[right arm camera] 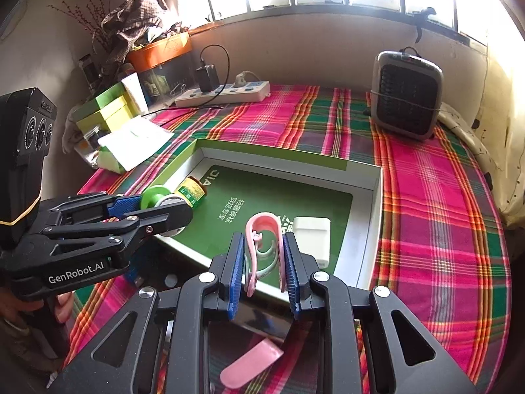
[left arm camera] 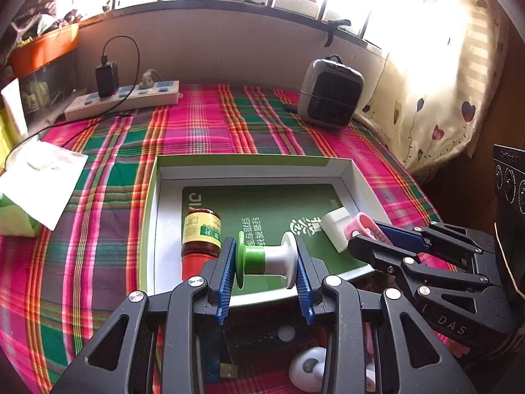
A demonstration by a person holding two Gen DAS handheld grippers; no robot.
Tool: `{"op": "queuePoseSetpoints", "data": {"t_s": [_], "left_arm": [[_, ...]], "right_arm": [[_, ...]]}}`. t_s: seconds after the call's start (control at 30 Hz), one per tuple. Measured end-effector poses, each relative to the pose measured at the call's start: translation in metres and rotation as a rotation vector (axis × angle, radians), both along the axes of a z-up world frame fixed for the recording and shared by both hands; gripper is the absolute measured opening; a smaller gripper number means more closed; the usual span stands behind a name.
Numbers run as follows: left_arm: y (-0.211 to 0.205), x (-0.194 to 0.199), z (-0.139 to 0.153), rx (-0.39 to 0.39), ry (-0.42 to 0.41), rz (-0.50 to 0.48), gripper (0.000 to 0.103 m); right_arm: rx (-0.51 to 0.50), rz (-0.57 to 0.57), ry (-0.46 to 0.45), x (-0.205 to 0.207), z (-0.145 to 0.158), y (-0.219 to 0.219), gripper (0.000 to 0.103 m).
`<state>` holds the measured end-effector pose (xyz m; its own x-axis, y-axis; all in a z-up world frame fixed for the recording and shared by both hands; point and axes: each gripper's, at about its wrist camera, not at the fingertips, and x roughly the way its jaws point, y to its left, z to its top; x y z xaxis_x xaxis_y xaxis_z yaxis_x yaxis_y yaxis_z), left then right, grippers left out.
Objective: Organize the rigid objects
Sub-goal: 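Carry the spool with the left tool while the right tool carries the pink clip into the box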
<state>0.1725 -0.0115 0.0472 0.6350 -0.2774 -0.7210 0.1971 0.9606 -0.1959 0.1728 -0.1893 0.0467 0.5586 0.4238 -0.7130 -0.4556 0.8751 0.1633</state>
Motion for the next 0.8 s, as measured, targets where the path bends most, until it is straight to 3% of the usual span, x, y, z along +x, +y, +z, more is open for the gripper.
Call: {"op": "queuePoseSetpoints", "data": {"t_s": [0.4, 0.8], "left_arm": [[0.001, 0.021, -0.018, 0.036, 0.045, -0.009, 0.032], [-0.001, 0.028, -0.030, 0.050, 0.077, -0.013, 0.032]], "right_arm": [[-0.019, 0.038, 0.069, 0.023, -0.023, 0.012, 0.024], [-0.063, 0.051, 0.061, 0.027, -0.032, 0.017, 0.024]]}}
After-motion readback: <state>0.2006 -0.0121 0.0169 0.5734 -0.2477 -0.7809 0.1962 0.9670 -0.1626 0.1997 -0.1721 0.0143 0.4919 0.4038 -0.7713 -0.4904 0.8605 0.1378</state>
